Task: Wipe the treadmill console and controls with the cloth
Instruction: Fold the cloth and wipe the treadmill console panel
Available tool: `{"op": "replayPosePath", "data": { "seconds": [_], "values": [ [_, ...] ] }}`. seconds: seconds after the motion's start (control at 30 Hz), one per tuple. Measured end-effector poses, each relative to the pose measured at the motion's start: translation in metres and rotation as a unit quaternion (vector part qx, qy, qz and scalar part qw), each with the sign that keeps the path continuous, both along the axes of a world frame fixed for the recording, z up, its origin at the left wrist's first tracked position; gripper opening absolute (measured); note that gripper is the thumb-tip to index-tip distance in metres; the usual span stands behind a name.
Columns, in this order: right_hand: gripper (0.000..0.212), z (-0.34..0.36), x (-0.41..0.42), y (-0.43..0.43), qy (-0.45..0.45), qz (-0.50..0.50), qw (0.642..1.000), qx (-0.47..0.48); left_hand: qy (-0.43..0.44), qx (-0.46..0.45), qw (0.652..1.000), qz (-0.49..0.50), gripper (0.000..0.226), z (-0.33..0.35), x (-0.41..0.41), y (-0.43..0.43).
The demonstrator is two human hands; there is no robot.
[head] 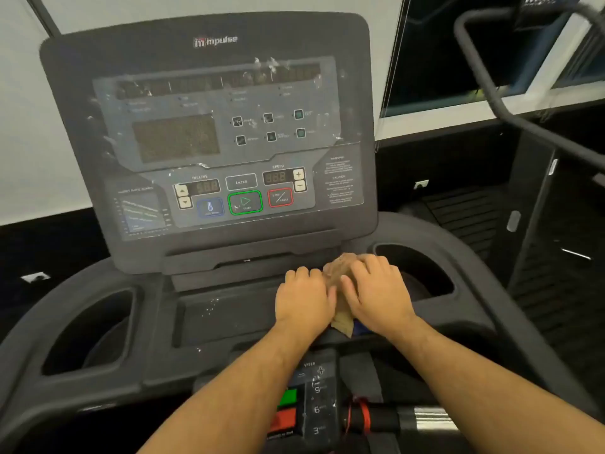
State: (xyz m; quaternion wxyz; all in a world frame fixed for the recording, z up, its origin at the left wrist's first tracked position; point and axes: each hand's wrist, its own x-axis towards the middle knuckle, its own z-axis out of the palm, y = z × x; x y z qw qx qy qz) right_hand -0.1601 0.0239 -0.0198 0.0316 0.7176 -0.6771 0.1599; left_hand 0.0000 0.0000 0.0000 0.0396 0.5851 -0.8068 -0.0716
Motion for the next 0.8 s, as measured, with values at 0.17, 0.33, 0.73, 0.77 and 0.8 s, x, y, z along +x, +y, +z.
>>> {"op": "replayPosePath", "data": {
  "seconds": [0.17,0.33,0.73,0.77,0.8],
  "values": [
    [0.030,-0.003,0.007,-0.017,-0.025,-0.061,0.996,0.055,0.022,0.006,0.998,0.052,0.046,-0.008,-0.018,-0.002],
    [0.032,-0.003,0.004,-0.021,-0.065,-0.099,0.992,0.030,0.112,0.030,0.984,0.137,0.032,-0.010,-0.030,0.001],
    [0.018,0.068,-0.009,-0.020,-0.238,0.018,0.970,-0.049,0.527,-0.079,0.836,0.132,0.016,0.049,-0.016,-0.006],
    [0.019,0.083,-0.006,-0.026,-0.250,0.022,0.966,-0.060,0.533,-0.104,0.832,0.116,0.017,0.062,-0.014,-0.015],
    [0.020,0.097,-0.003,-0.033,-0.261,0.028,0.962,-0.077,0.535,-0.127,0.829,0.098,0.018,0.073,-0.012,-0.024]
  ]
}}
